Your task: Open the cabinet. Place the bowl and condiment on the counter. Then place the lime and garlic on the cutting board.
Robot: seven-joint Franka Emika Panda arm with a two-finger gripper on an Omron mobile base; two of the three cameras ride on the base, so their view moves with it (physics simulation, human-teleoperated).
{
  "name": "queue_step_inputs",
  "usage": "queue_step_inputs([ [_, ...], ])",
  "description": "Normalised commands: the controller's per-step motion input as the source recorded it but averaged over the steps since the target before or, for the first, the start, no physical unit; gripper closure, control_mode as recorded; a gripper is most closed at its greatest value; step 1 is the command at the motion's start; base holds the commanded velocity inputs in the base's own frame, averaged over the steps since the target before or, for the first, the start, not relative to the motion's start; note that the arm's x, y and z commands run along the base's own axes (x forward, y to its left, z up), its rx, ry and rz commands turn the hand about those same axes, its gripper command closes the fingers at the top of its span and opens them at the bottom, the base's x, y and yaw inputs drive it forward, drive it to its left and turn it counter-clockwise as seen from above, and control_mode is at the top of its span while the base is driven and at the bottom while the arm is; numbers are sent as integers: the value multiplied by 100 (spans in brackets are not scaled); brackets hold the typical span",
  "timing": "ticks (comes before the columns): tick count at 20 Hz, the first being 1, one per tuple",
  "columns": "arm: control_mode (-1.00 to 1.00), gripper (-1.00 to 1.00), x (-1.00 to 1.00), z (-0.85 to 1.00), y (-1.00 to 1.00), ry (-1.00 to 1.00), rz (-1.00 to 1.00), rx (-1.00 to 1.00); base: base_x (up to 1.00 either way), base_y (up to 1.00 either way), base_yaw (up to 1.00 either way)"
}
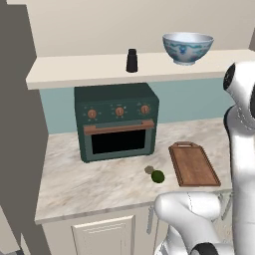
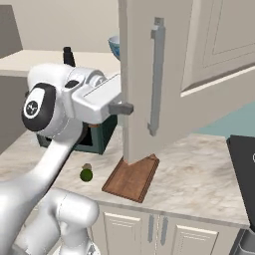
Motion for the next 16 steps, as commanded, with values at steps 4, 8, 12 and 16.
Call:
queue_step_inputs([
  [4, -100, -100, -62, 0, -100, 10, -22, 0, 0, 0, 0],
  [8, -100, -100, -64, 0, -100, 10, -22, 0, 0, 0, 0],
  [12, -100, -100, -50, -2, -100, 11, -20, 0, 0, 0, 0],
  [16, -100, -100, -39, -2, -96, 8, -15, 0, 0, 0, 0],
])
